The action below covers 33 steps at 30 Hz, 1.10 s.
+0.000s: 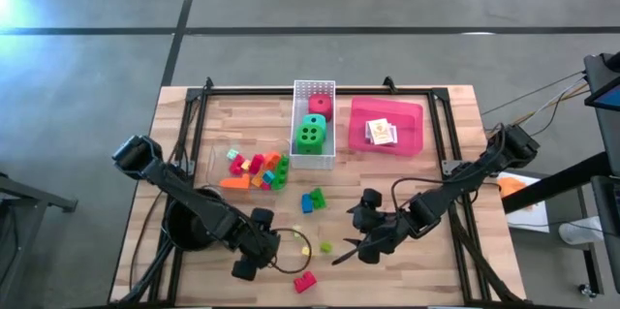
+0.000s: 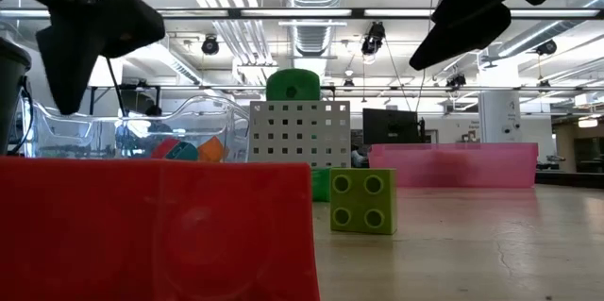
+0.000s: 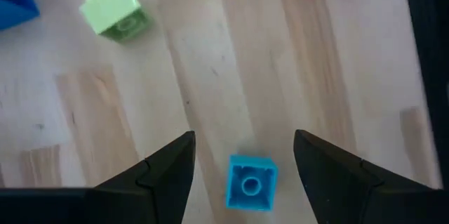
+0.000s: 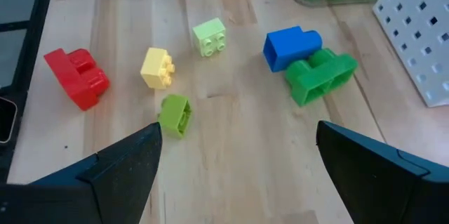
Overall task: Pick & Place Toys
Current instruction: Put the light blue game piece into the transparent bin
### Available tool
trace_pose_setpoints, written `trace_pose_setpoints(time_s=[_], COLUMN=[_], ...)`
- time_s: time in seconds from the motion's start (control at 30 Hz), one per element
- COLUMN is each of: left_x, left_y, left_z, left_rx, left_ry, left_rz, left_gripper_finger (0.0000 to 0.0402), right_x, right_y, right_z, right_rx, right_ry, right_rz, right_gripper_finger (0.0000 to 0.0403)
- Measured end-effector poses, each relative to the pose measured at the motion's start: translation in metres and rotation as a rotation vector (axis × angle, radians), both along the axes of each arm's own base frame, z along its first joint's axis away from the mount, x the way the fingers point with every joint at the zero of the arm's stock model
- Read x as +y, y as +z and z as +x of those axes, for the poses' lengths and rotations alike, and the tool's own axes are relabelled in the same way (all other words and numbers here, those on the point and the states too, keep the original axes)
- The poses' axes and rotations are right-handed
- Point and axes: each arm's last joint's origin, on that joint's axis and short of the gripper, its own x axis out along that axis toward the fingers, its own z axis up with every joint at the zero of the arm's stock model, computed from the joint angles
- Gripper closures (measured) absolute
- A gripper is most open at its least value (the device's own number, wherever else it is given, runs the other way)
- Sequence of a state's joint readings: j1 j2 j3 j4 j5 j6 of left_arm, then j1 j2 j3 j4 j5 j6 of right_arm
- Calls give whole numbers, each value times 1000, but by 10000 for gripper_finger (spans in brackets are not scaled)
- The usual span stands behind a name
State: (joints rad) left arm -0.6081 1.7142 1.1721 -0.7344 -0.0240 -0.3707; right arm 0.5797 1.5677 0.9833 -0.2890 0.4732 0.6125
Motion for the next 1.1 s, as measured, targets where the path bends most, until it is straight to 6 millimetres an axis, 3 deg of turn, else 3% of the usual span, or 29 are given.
trace_pose_setpoints(time_s=[0.37, 0.87, 1.1], left_x=[-9, -9, -14], left_y=[-29, -33, -52], left_z=[-4, -6, -5], left_rx=[144, 178, 242], left_ry=[-83, -62, -79], left_rz=[52, 63, 79], left_gripper_finger=[160, 160, 160], right_x=[0, 0, 0], right_y=[0, 0, 1], right_z=[0, 0, 0], right_rx=[0, -1, -3], right_ry=[6, 7, 8], right_rz=[-2, -1, 2], right_gripper_finger=[32, 32, 32])
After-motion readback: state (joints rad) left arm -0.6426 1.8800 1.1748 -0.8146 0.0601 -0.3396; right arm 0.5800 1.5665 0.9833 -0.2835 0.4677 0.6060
